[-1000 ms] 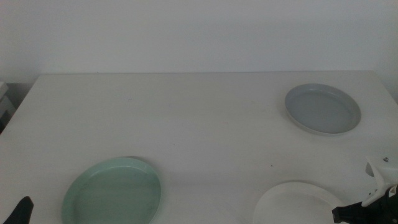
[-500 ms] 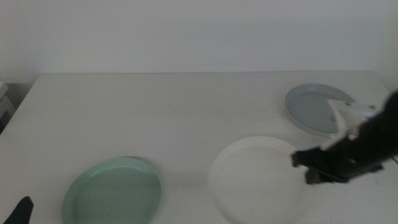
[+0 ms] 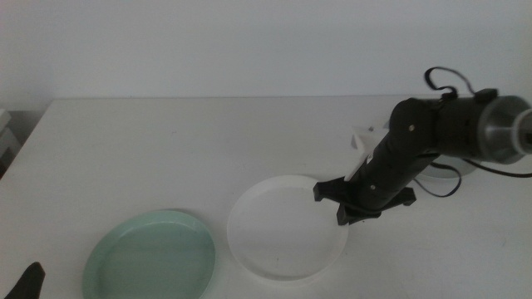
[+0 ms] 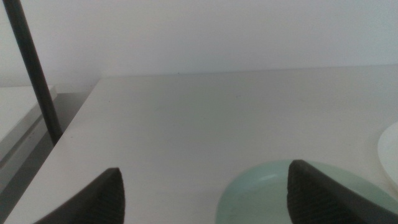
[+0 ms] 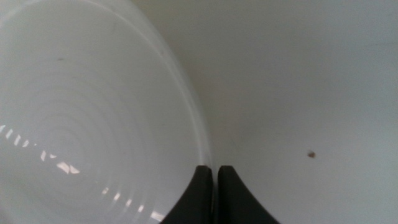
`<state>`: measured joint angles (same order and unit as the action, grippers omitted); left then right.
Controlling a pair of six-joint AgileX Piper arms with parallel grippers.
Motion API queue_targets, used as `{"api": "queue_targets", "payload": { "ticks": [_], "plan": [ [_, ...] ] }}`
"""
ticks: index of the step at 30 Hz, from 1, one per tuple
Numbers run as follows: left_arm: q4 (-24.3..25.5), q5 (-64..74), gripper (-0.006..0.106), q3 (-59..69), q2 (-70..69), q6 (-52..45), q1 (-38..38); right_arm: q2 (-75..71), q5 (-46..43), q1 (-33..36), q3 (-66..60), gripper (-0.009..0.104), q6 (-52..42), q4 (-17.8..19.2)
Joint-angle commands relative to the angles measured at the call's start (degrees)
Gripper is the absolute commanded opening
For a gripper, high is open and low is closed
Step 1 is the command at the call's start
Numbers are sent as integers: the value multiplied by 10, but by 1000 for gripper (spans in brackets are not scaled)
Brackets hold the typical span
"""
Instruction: Stack the three bowls on top of each other.
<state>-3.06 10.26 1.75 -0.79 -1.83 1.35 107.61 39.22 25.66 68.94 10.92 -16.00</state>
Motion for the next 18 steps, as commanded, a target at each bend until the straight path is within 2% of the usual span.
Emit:
{"api": "queue_targets", "payload": {
  "ticks": [1,5,8,15,18],
  "plan": [
    [-7,-42,87,-3,-8,5,3,-10,-12,4,20,-1,-1,-6],
    [-7,-42,87,-3,-8,5,3,4,-13,4,20,0,-2,-8],
    [-7,-42,87,-3,-8,5,3,6,-17,4,20,6,-7,-11],
    [-7,-42,87,-3,-8,5,3,-15,-11,3,20,42,-9,-14],
    [-7,-42,87,-3,-8,5,3,-56,-11,-8,20,52,-13,-12]
  ]
}}
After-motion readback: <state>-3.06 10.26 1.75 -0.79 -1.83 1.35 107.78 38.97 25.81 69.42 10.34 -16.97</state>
